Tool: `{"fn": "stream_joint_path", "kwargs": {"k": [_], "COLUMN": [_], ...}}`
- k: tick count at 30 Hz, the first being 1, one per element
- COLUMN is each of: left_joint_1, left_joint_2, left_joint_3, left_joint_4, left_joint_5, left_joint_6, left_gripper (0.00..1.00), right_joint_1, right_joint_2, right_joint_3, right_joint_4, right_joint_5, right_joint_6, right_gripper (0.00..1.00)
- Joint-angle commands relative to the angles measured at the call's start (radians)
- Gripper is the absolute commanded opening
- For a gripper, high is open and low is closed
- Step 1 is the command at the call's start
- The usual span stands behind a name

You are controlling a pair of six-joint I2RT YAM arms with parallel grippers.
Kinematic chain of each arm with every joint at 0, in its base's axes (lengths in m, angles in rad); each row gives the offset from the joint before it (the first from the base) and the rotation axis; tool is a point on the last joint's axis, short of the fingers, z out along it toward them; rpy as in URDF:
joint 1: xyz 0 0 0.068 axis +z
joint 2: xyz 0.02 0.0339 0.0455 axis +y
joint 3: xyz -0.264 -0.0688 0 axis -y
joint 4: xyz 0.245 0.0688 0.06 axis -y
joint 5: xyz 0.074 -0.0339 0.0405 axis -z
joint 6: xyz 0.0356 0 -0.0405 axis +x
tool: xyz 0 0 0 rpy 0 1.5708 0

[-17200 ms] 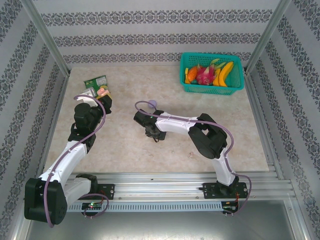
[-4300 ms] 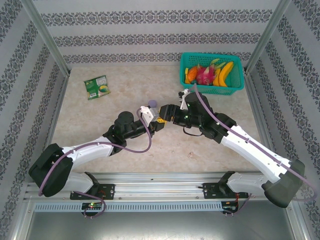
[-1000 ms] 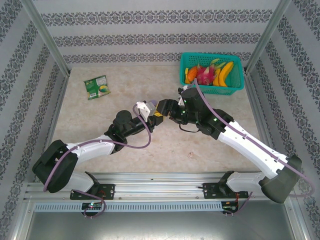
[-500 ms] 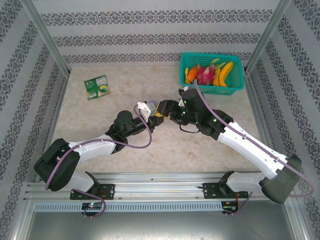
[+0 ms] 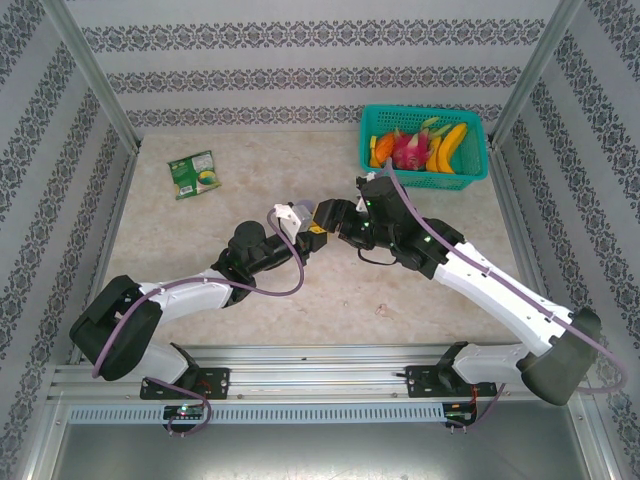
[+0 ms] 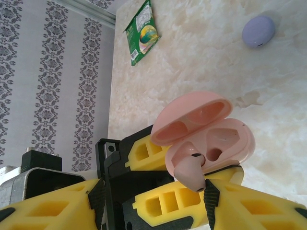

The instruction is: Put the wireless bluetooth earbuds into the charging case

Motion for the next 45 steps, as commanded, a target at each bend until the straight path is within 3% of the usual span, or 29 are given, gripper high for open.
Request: {"fn": "stream_joint_path", "kwargs": {"k": [1,10,16,22,29,35,45], "left_joint_1": [-0.003,-0.003,0.016,0.072,0.130,0.144,0.146], "left_joint_2": [0.034,0.040,0.030,0.028,0.008,-0.002,-0.015], "left_joint_3": [-0.023,-0.025,-0.050,-0.053,-0.041,-0.028,-0.022], "left_joint_4": [-0.044,-0.032,0.004,0.031,0.017,0.021,0.028], "left_joint_5": [0.010,0.005,0.002,0.096,0.222,0.275,0.312], "left_joint_6": [0.003,-0.007,-0.004,-0.031,-0.061,-0.080,-0.102], "left_gripper": [0.00,0.00,0.00,0.00,0.00,0.00,0.00], "right_joint_1": [0.021,0.022,-0.004,-0.037,-0.033,-0.045,-0.052], "right_joint_2": [0.007,0.026,-0.067,-0.156,-0.183,-0.171,-0.089], "right_joint_3": [0.060,0.067,-0.006,-0.087,-0.043,-0.076,-0.083], "right_joint_4": [0.132,0.151,0.099,0.073,-0.071,-0.092,-0.073], "right_joint_5": [-0.104,-0.114,-0.100,-0.072,0.067,0.150,0.146], "right_joint_6": [0.007,0.010,-0.034,-0.072,-0.265,-0.313,-0.332], "right_gripper": [0.60,0.59,0.60,0.62,0.60,0.45,0.19]}}
